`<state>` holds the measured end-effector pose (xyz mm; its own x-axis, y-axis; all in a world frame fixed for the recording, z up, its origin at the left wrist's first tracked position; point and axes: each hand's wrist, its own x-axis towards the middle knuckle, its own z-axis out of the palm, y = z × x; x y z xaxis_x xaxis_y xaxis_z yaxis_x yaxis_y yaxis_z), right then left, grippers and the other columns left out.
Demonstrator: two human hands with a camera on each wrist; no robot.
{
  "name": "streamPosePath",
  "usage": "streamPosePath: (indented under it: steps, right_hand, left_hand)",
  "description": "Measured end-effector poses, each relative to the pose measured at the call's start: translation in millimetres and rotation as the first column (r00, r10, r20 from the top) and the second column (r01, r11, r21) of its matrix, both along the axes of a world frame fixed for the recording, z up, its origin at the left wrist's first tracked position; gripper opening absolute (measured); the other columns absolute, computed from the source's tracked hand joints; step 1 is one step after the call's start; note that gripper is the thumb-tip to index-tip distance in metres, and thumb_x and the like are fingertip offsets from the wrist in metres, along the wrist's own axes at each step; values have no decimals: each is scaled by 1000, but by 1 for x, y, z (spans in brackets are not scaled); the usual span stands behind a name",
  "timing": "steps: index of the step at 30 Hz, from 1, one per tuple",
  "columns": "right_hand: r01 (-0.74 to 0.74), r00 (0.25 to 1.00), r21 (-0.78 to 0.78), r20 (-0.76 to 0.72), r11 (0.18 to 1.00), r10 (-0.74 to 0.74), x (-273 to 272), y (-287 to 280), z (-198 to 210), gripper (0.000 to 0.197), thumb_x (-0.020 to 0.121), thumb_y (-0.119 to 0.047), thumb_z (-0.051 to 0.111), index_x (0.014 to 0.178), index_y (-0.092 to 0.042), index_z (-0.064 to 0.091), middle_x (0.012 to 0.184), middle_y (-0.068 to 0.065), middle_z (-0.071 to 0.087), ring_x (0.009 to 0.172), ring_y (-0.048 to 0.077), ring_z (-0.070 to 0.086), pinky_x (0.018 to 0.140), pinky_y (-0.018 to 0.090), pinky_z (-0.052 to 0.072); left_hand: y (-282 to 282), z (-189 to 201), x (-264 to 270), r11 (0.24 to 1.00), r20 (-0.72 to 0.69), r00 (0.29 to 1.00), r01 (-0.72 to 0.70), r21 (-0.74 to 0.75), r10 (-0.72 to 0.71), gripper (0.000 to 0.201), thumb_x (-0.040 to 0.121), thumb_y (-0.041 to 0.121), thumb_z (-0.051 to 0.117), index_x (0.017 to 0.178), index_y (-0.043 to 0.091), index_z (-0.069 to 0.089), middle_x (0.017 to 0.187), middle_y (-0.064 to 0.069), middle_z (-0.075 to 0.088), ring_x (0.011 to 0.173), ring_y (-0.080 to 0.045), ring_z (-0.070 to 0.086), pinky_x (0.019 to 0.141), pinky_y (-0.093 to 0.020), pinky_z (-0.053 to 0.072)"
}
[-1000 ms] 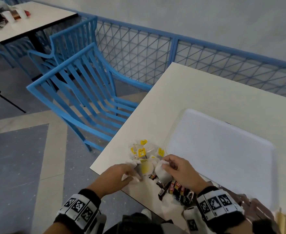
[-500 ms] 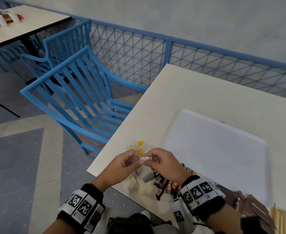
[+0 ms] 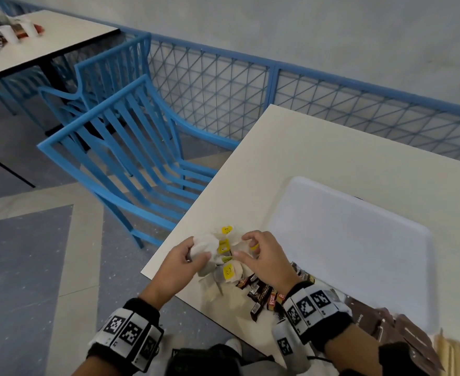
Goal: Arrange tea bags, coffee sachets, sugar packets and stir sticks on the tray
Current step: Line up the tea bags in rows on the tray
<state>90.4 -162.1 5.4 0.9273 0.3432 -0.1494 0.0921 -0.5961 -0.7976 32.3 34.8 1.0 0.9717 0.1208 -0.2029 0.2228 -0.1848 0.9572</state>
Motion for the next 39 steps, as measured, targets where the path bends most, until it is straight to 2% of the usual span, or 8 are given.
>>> streamPosePath:
  steps: [4,9,15,22,28,33,36,39]
  right_hand:
    - [-70,998,-276,-22,959,66,-9,4,-21,52,78,-40,68,116,-12,47,108,1,39,106,20,41,88,26,37]
    - [-112,994,-307,-36,945,106,-11,15,-25,25,86,-22,56,105,-7,52,107,7,44,96,22,45,81,29,38]
    - [-69,997,-157,-38,985,64,-9,6,-13,9,85,-14,57,80,-7,56,74,5,56,69,20,51,63,33,43]
    - [-112,993,-46,28,993,114,-7,-15,24,12,86,-17,61,96,-11,62,93,3,64,83,16,58,74,26,46]
    - [-200,978,135,-37,971,206,-5,-9,56,11,83,-18,69,92,-12,67,81,-3,65,68,1,55,66,13,45]
    - [-177,981,228,-43,957,192,-3,10,58,11,81,-15,71,89,-14,64,72,-13,58,60,-6,52,60,8,41]
    - [-152,988,216,0,964,155,-1,18,51,15,79,-14,72,91,-12,63,74,-12,58,61,-5,51,60,10,42]
    - [-155,988,236,9,959,157,1,22,45,12,81,-14,70,91,-15,63,73,-15,56,62,-7,52,61,8,41]
  left_hand:
    - [0,-2,-4,998,4,1000,-21,55,21,24,89,11,61,102,31,62,96,12,71,89,0,64,77,-17,50]
    - [-5,-1,-1,992,26,1000,-12,129,9,22,89,11,61,104,25,63,97,6,69,81,6,61,69,-8,46]
    - [-5,-1,-2,966,37,997,55,253,-66,24,91,14,58,92,38,57,89,11,67,78,8,58,66,-6,44]
    - [-8,-2,6,962,52,998,26,274,-42,14,95,15,50,97,25,59,89,10,65,82,8,56,67,-4,41]
    - [-24,6,14,995,32,995,88,51,-90,20,98,31,45,98,20,61,85,-3,65,81,-19,60,76,-31,51]
    - [-30,24,11,950,-51,983,158,-269,-178,48,90,49,33,116,18,59,107,-8,68,98,-20,65,81,-33,55]
    - [-25,25,9,935,-36,977,188,-302,-208,64,73,64,60,115,16,56,104,1,69,95,-15,67,77,-34,57]
    - [-17,22,7,948,-10,987,152,-280,-161,59,69,50,73,114,16,56,100,-1,69,89,-12,67,72,-27,56]
